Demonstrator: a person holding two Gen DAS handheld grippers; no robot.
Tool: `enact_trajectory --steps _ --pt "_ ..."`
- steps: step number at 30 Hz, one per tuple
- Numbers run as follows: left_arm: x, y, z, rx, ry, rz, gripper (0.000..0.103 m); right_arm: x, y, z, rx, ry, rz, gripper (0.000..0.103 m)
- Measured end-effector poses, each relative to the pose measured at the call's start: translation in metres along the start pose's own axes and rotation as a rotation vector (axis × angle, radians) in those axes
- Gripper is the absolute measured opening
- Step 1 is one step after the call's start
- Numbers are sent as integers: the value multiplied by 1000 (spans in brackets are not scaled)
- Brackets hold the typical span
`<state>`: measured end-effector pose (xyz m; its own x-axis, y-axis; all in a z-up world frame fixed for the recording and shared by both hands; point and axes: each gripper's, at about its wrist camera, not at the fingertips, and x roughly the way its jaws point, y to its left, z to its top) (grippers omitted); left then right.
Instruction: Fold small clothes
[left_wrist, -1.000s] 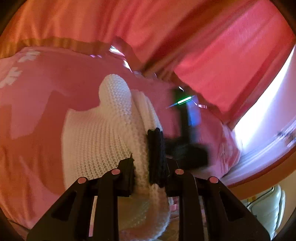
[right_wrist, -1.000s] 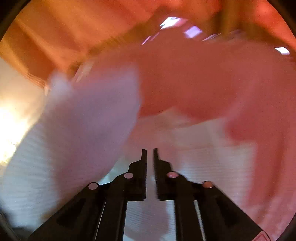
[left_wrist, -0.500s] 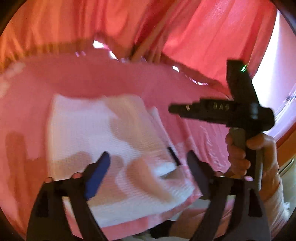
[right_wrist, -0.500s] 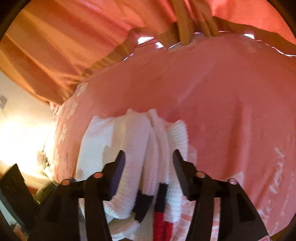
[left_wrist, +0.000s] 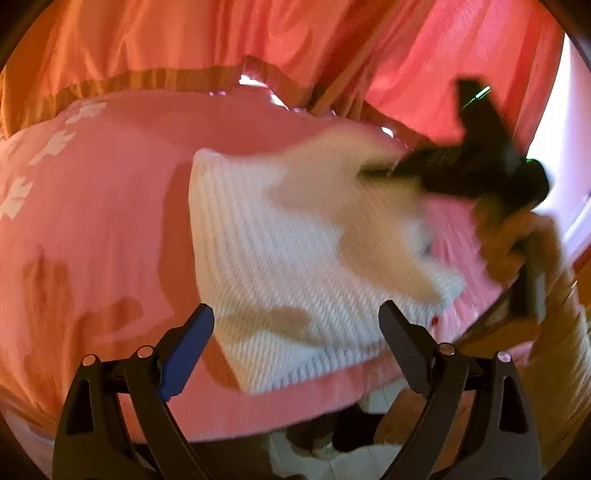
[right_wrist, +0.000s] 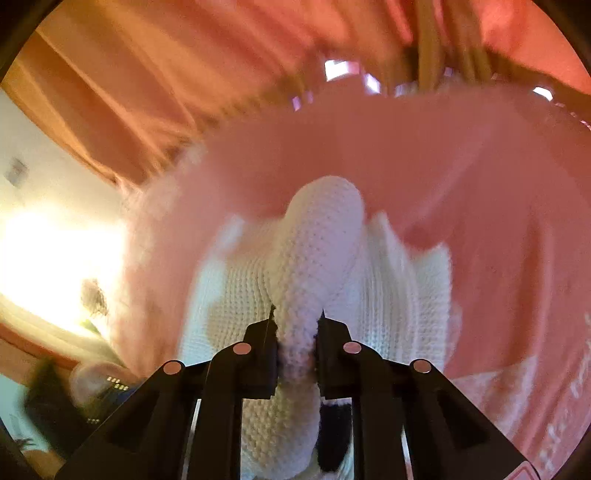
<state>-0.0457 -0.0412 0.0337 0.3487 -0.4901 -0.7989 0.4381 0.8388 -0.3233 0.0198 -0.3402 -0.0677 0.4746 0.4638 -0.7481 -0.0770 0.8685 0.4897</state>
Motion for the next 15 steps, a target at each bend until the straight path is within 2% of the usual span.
enact_trajectory --steps 1,2,4,5,6,9,10,11,12,15 --pt "1 0 -4 12 12 5 88 -5 -8 -3 -2 -6 -27 14" --pt "5 -2 -10 23 27 17 88 3 -19 -7 -4 29 -105 16" --pt "15 -5 -14 33 54 28 88 40 -45 -20 18 176 -245 18" --pt "22 -7 -15 34 68 35 88 44 -49 -23 24 181 -242 18" --pt "26 -9 -17 39 75 35 88 37 -49 -24 37 147 -222 19" --pt "30 -14 -20 52 82 55 88 -12 -30 -37 51 16 -144 27" --pt "31 -14 -21 55 87 56 88 -31 -19 -51 35 -8 -120 33" --pt "31 -15 -24 60 91 54 88 -41 -12 -64 30 -19 -103 42" --pt "33 -15 -26 63 98 59 88 -47 -6 -74 34 -21 -95 46" --pt "39 -14 -34 70 123 62 88 -46 7 -116 54 14 -51 48"
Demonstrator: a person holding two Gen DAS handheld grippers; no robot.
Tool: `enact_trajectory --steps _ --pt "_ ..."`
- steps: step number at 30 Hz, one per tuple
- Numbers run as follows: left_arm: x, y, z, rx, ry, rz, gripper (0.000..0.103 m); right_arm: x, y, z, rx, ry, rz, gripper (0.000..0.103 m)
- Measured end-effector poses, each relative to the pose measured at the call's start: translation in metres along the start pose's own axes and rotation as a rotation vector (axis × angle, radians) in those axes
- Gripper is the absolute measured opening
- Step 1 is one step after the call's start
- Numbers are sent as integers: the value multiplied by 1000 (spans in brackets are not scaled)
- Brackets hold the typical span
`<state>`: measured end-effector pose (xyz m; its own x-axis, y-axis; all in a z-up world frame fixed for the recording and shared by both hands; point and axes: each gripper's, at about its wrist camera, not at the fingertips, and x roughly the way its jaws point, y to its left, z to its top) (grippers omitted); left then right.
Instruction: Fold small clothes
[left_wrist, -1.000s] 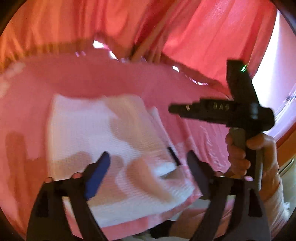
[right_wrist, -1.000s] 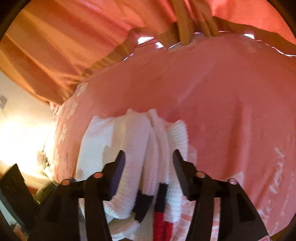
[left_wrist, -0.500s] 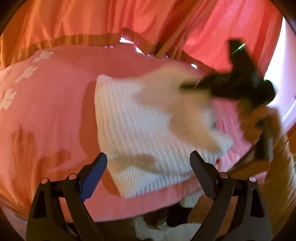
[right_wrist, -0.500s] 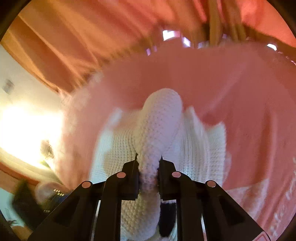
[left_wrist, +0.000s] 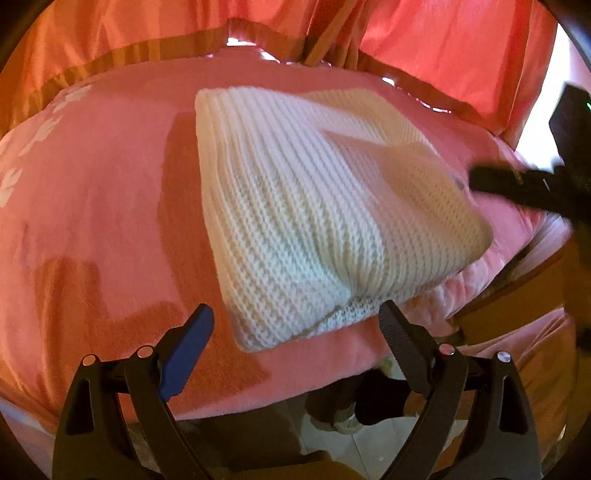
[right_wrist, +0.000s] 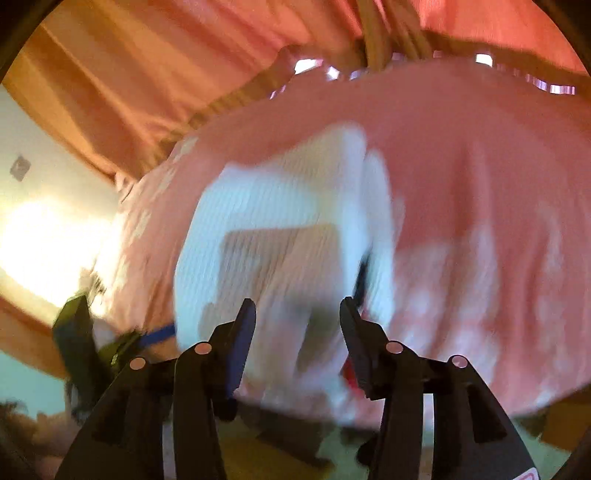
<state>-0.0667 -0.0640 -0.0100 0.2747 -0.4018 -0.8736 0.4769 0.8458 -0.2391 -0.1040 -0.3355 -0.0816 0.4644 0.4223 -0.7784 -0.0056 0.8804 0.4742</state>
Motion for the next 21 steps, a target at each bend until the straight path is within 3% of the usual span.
enact_trajectory --steps 1,2,3,4,6,8,9,13,15,17,19,21 --pt "3 -1 -1 3 7 3 87 9 3 -12 4 21 7 44" --pt "6 -2 -1 9 11 3 80 14 4 -19 2 32 5 26" --pt "8 -4 -1 19 18 5 66 21 5 -21 -2 42 -20 10" --pt "12 -4 -1 28 29 28 58 27 4 -20 1 50 -58 8" --pt "16 2 2 30 57 58 40 7 3 -20 22 -18 -52 7" --pt "13 12 2 -6 84 31 36 -19 2 -25 38 -91 -49 7" --pt "13 15 2 -20 95 21 36 -23 -4 -29 60 -98 -38 7" --pt "22 16 -4 -20 138 30 35 31 -39 -51 132 61 -125 5" --pt "19 13 -7 -2 163 29 35 16 -38 -49 160 39 -99 8" --pt "4 12 -6 10 160 10 36 -10 -27 -43 127 -18 -123 22" --pt "-17 14 0 -8 129 -54 47 -30 -14 -34 78 -57 -156 22" --pt "-33 17 17 -43 93 -98 61 -52 -3 -19 24 -99 -187 31"
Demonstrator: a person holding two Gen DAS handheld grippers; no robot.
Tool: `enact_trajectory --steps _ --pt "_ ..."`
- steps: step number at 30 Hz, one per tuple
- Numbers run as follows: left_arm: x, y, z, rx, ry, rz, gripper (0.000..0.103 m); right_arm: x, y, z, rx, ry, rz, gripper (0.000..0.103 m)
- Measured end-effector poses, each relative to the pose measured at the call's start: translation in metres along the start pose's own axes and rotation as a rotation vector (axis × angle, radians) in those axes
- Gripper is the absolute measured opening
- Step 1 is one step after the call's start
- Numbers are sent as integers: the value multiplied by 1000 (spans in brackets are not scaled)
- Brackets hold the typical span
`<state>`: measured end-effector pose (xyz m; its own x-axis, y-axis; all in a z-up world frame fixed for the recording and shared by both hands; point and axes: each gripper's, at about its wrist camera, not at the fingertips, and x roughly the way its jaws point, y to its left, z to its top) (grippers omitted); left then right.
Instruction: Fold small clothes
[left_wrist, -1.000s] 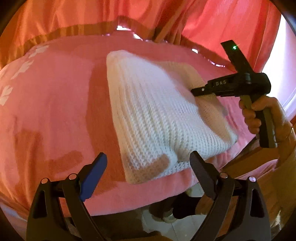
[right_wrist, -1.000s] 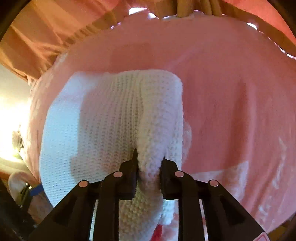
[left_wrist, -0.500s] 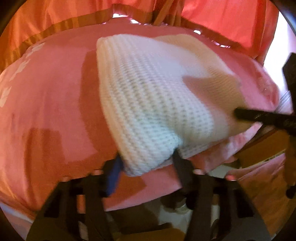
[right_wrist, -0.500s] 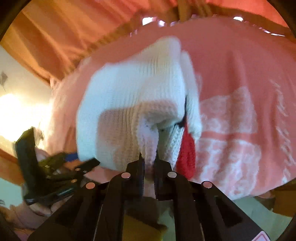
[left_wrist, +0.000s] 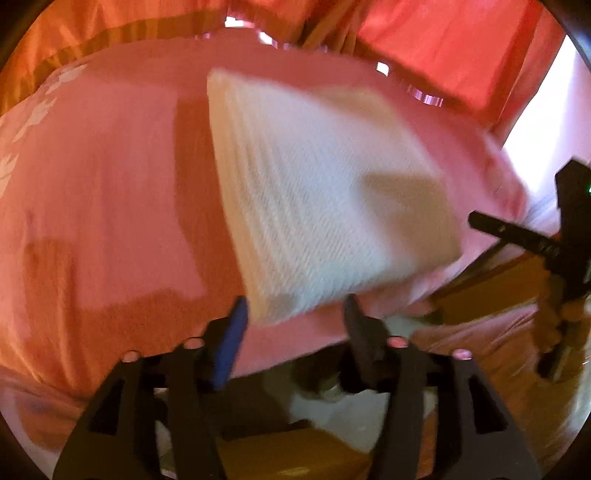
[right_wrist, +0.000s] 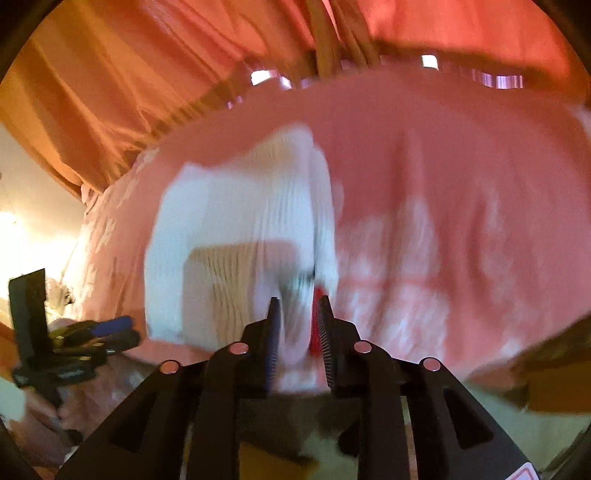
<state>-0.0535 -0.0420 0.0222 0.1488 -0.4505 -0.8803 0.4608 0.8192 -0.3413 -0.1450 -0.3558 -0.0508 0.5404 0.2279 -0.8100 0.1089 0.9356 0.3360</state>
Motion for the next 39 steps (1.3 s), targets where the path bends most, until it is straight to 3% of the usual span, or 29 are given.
enact_trajectory --steps 1,2,3,7,9,10,14,18,21,23,25,31,37,39 --pt "-6 -1 13 -5 -27 -18 65 -3 3 8 -16 -11 0 48" --pt "-7 -3 22 -2 -49 -17 75 -1 9 21 -39 -21 -6 57" --pt "-6 -2 33 -1 -71 1 83 6 16 31 -58 -23 -28 58" --pt "20 -4 71 25 -110 102 87 68 37 72 -96 75 -73 57" --pt "42 2 83 16 -85 133 87 93 36 79 -115 111 -128 23" --pt "53 5 86 14 -76 151 87 104 31 79 -100 129 -131 16" --pt "79 11 83 41 -78 205 88 118 3 71 -77 113 -182 20" --pt "87 17 83 24 -74 173 89 110 4 77 -53 108 -136 22" --pt "86 17 86 8 -66 155 88 103 1 80 16 96 -63 37" --pt "85 16 88 1 -68 146 88 108 9 84 42 91 -49 56" --pt "85 16 90 2 -65 137 88 110 8 85 66 94 -18 67" --pt "95 23 94 -62 -47 70 93 133 16 85 51 168 -11 77" --pt "121 57 97 -253 33 -105 98 152 -5 82 186 220 113 86" --pt "121 61 99 -264 -2 -113 98 152 -7 82 190 212 146 87"
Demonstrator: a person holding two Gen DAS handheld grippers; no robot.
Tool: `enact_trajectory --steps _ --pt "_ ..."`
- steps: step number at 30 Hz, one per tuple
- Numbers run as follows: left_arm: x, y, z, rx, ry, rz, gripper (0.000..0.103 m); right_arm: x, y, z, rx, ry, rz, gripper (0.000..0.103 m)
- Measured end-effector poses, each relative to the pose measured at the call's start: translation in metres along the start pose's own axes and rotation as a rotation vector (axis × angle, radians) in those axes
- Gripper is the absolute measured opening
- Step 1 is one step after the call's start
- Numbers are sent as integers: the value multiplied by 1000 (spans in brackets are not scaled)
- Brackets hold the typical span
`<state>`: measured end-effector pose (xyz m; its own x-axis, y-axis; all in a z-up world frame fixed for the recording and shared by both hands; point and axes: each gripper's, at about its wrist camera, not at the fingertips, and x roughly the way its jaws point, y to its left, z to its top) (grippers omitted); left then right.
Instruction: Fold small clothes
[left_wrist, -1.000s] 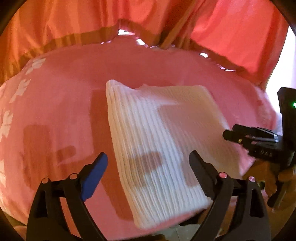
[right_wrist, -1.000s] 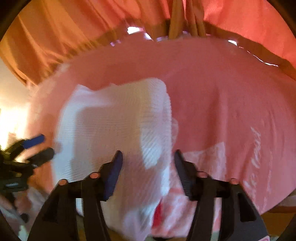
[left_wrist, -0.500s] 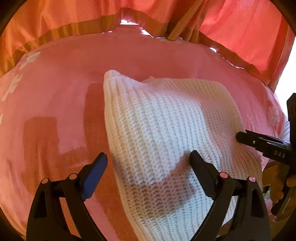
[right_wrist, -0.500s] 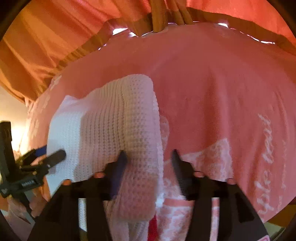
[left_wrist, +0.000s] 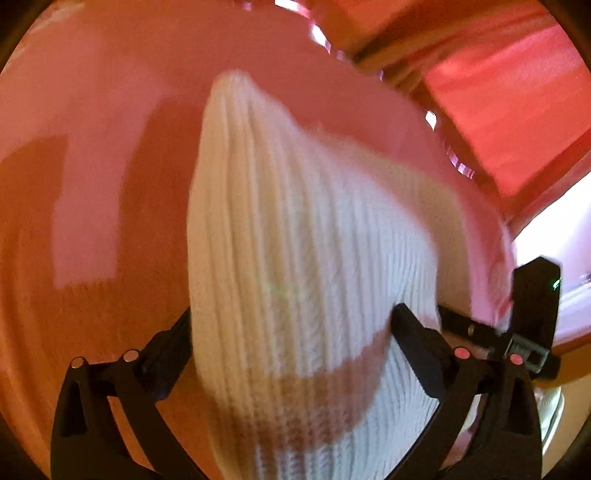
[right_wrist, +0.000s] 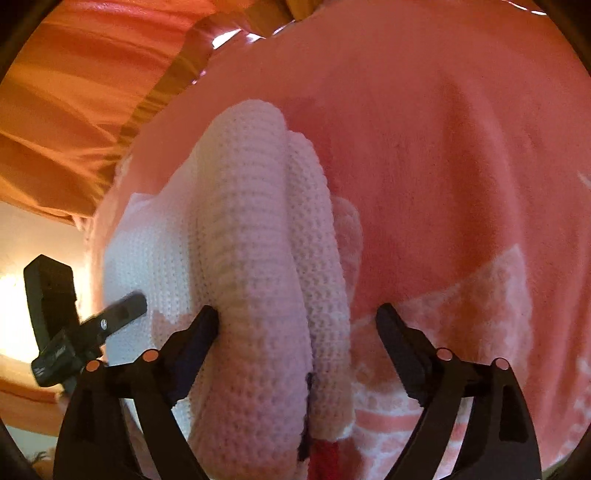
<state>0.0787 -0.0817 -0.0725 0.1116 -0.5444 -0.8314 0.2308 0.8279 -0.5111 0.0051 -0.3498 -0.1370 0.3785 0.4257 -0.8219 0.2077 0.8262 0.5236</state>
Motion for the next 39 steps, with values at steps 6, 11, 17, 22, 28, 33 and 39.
enact_trajectory --steps 6,11,17,22,28,33,39 --pt "2 -15 -1 69 18 -9 78 3 13 -1 -20 14 69 46" --pt "-24 -28 1 131 20 -38 56 -18 30 -2 -59 -23 92 38" --pt "-2 -9 -1 83 62 23 75 7 11 -3 8 42 64 70" --pt "10 -1 3 18 73 -15 89 10 8 -3 26 27 91 60" --pt "-4 -22 7 100 26 -28 48 -8 27 -7 1 -31 95 35" --pt "-53 -61 1 268 -77 36 45 -59 65 -19 -69 -164 93 34" --pt "-140 -105 1 406 -260 38 45 -143 118 -38 -158 -395 131 34"
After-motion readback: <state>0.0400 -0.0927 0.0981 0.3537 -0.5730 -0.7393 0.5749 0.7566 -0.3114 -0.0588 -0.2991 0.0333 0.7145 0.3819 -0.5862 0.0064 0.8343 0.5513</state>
